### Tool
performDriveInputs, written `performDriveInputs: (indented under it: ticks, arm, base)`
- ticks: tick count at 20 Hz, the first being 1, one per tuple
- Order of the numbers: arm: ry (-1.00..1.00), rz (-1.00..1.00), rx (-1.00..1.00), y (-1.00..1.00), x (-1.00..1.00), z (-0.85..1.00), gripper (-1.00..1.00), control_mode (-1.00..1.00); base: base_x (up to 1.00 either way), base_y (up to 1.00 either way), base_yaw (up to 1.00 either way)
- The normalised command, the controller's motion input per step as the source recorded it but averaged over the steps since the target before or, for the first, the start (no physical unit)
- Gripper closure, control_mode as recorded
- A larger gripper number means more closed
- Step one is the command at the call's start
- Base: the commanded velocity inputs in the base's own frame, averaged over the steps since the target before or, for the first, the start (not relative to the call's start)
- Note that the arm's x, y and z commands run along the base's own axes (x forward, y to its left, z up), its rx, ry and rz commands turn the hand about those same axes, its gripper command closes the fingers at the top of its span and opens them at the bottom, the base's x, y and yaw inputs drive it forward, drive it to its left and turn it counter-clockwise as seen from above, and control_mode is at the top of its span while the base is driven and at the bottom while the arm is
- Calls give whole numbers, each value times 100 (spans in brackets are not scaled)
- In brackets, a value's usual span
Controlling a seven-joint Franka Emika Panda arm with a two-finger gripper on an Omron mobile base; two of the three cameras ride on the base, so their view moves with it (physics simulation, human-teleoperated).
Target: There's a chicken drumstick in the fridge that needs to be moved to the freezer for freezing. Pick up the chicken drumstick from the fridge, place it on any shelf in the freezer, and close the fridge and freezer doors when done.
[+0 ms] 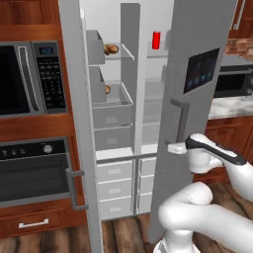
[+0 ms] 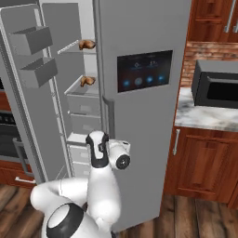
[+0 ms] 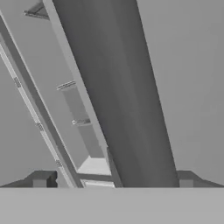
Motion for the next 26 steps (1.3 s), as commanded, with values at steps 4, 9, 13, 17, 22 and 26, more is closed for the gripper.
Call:
performDriveInputs:
  ticks: [4, 9, 13, 17, 22, 26]
  arm:
    - [0, -28, -17, 58, 41, 38, -100, -100]
    - [0, -26, -16, 56, 42, 44, -100, -100]
    - [-1, -23, -13, 45, 37, 59, -100, -100]
    - [-4, -19, -7, 17, 41, 67, -100, -100]
    - [-2, -18, -9, 35, 39, 52, -100, -100]
    - [0, -21, -14, 65, 50, 38, -100, -100]
  base:
    - [0, 0, 0]
    - [0, 0, 0]
    - [0, 0, 0]
    - [0, 0, 0]
    - [0, 0, 0]
    - [0, 0, 0]
